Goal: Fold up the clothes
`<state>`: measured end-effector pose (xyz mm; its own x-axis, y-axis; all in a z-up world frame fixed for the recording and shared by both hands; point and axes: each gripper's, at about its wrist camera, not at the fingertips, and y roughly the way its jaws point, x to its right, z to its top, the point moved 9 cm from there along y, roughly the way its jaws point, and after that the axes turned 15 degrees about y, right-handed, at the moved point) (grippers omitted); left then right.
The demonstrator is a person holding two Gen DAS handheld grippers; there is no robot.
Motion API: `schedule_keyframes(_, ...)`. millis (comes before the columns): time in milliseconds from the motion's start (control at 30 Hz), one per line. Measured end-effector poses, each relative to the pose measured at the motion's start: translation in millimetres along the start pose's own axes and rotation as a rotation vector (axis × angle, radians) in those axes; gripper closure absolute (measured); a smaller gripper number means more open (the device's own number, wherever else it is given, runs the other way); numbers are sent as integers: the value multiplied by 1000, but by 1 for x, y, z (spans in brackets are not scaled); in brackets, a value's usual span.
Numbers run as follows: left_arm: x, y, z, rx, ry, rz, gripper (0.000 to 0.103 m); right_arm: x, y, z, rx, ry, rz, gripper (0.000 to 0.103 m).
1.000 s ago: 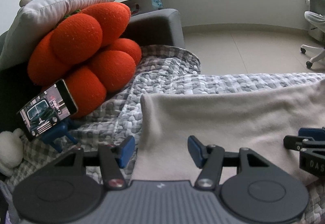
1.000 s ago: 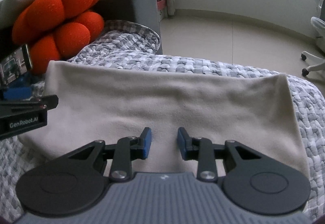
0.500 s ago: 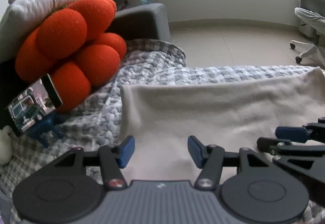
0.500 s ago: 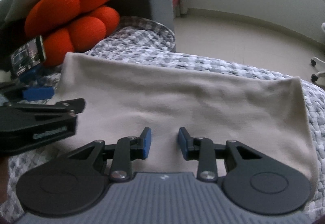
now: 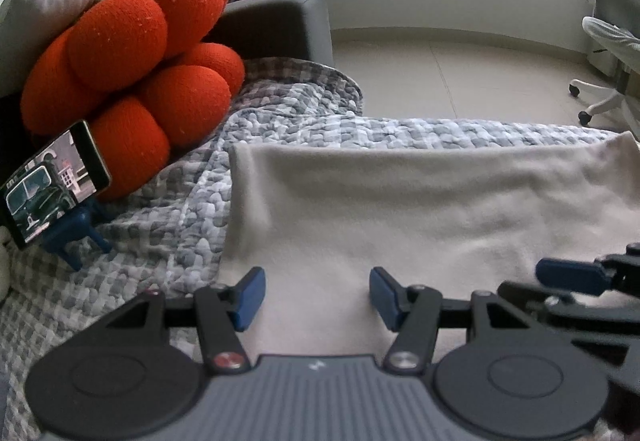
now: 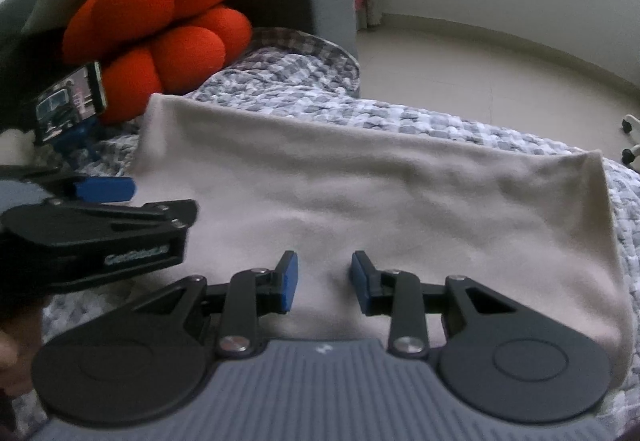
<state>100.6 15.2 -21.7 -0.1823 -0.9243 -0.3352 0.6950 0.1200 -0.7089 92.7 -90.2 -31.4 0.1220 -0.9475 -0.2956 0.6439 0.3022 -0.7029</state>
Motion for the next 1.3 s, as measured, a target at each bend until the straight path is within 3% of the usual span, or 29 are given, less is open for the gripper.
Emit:
schedule_keyframes(333,-2,6,-5,-24,-61,-53,44,-3,-3,-5,-20,-3,15,68)
schedule_keyframes(600,-1,6,-5,-25,-52,-48,44,-3,-7,-8,-31,-9,29,68)
schedule_keyframes(1067,-2,6,-5,-26,-61,-55,44,38,-12,5,0,124,-36,77)
schedule_keyframes(1300,-2,6,-5,-27,-64,-56,44,59,-22,11,24,175,-69,77)
